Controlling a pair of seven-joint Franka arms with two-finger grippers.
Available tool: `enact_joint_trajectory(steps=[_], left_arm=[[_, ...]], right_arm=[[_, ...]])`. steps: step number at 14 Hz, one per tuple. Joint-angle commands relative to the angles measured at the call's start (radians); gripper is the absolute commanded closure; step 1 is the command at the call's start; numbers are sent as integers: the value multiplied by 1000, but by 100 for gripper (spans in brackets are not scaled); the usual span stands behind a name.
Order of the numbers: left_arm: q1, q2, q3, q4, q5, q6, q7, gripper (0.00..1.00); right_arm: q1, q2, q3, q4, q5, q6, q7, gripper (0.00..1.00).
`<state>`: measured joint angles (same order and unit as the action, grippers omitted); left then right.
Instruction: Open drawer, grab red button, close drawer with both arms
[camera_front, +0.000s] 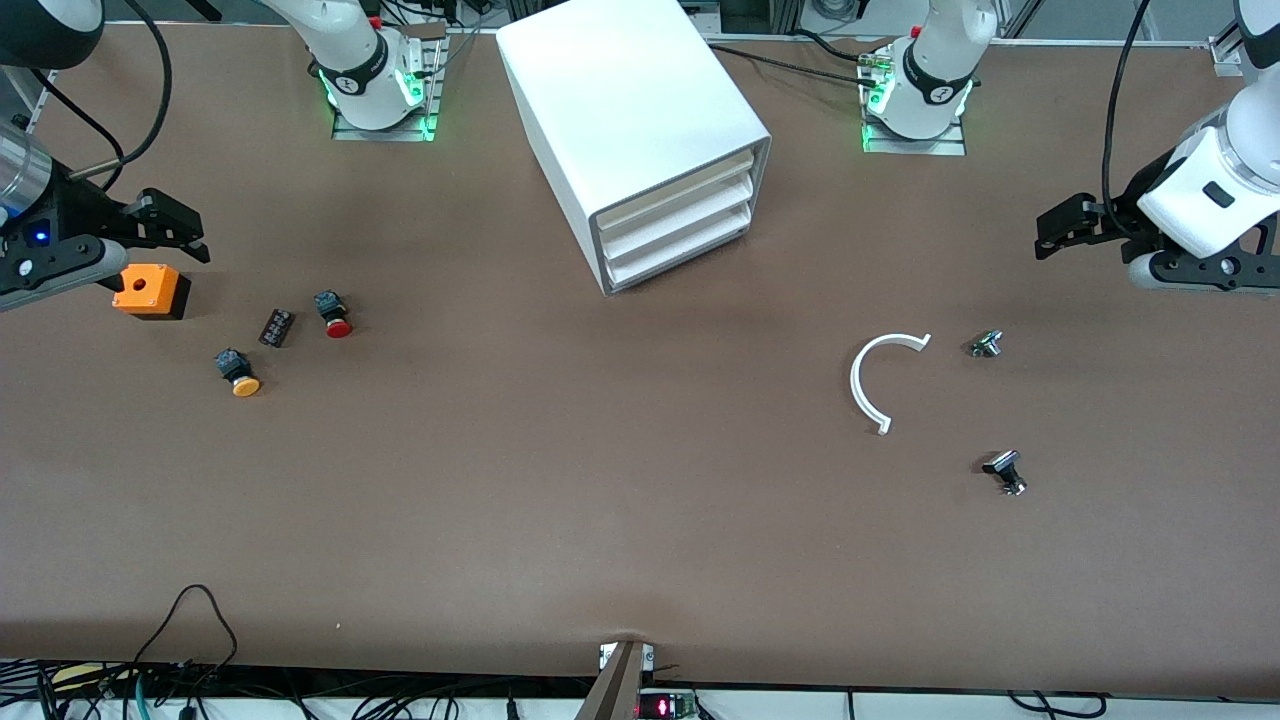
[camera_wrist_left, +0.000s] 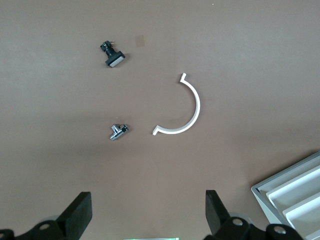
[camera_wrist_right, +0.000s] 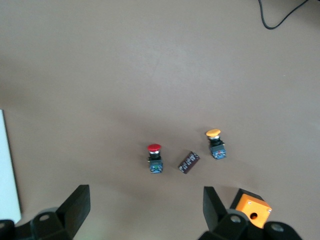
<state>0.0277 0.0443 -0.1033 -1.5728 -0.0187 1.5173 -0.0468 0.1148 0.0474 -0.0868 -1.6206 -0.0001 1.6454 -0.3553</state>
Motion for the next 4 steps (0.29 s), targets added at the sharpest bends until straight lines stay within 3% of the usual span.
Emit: enact_joint_trajectory(steps=[1, 4], left_arm=[[17, 9, -9, 28, -4, -25, 42, 0], [40, 14, -9, 33, -6, -25, 45, 0]], right_arm=[[8, 17, 10, 36, -28, -29, 21, 0], [9, 14, 12, 47, -21, -29, 21, 0]])
